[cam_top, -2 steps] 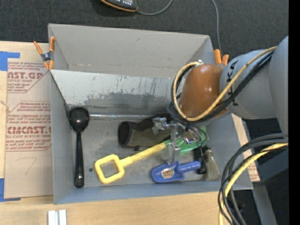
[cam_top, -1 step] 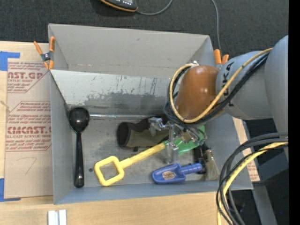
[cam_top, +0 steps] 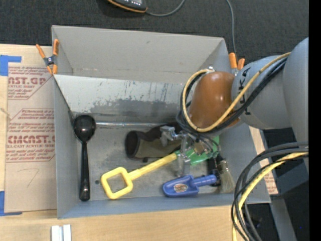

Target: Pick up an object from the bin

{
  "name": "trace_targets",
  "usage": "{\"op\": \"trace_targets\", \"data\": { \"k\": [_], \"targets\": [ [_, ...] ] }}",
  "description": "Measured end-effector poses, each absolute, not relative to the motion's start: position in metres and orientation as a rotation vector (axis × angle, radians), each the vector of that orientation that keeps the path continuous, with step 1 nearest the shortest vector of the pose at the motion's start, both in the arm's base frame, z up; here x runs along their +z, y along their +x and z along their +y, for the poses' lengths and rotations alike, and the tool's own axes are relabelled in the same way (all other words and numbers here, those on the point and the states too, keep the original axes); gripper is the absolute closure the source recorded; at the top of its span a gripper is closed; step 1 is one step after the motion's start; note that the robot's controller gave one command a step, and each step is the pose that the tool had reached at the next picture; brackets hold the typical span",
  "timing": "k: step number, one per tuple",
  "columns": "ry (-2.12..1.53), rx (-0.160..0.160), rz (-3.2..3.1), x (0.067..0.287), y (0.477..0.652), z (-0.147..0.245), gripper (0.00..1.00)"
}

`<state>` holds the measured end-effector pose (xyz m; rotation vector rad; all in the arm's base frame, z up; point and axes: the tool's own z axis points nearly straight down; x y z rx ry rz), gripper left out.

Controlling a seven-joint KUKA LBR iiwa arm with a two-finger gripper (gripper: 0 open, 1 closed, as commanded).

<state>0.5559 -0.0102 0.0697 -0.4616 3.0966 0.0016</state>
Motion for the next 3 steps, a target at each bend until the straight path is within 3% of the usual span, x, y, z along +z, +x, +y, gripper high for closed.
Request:
{"op": "trace_targets", "data": {
  "k": [1,2,3],
  "targets": [
    [-0.526,-0.001,3.085,0.0704,0.5587,-0.008,0.0],
    [-0.465,0.003,3.089,0.0712,0.558,-0.0088,1.0],
    [-0.465,0.003,3.089,0.0713,0.558,-0.0087,1.0]
  ]
}}
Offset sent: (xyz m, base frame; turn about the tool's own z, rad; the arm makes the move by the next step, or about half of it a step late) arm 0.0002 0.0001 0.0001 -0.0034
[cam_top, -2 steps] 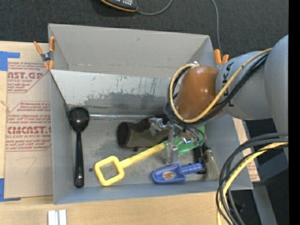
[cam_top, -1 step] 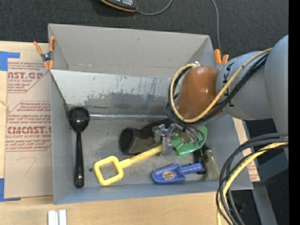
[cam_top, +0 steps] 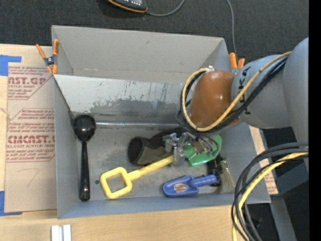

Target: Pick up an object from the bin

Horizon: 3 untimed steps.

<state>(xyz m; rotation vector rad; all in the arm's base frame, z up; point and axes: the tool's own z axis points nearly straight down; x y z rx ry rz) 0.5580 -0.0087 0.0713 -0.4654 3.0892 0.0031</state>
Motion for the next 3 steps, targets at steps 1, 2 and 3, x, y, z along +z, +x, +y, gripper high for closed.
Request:
{"op": "trace_targets", "data": {
  "k": [1,2,3],
  "targets": [
    [-0.466,0.004,3.091,0.087,0.557,-0.008,1.0],
    [-0.467,0.005,3.097,0.131,0.555,-0.008,1.0],
    [-0.466,0.003,3.088,0.163,0.558,-0.008,1.0]
  ]
}}
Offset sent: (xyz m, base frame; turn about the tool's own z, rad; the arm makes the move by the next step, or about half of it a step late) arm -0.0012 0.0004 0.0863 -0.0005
